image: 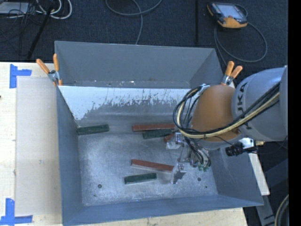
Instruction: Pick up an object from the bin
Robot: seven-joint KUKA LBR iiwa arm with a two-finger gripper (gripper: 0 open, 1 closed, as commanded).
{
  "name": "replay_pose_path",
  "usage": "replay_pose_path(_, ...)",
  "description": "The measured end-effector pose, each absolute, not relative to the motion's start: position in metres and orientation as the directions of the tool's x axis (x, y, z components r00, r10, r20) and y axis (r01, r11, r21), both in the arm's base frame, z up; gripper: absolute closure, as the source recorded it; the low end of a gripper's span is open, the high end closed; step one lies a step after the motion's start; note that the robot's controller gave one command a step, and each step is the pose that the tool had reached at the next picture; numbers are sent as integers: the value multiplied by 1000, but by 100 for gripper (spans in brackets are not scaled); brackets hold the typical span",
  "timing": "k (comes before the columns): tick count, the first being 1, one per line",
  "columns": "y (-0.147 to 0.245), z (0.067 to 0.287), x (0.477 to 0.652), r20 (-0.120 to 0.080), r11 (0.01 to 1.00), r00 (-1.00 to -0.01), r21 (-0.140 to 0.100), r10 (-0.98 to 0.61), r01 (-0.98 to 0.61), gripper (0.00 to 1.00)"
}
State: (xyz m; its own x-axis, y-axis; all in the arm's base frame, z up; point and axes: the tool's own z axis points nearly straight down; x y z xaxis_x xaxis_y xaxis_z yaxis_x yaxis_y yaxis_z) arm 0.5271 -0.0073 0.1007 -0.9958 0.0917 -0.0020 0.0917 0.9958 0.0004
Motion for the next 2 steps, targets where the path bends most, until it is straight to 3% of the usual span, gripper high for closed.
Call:
replay_pose_path(1,-17,75,527,6,908,-908,5,419,419,100)
replay_pose_path(2,-17,75,527,6,909,-909,5,418,418,100)
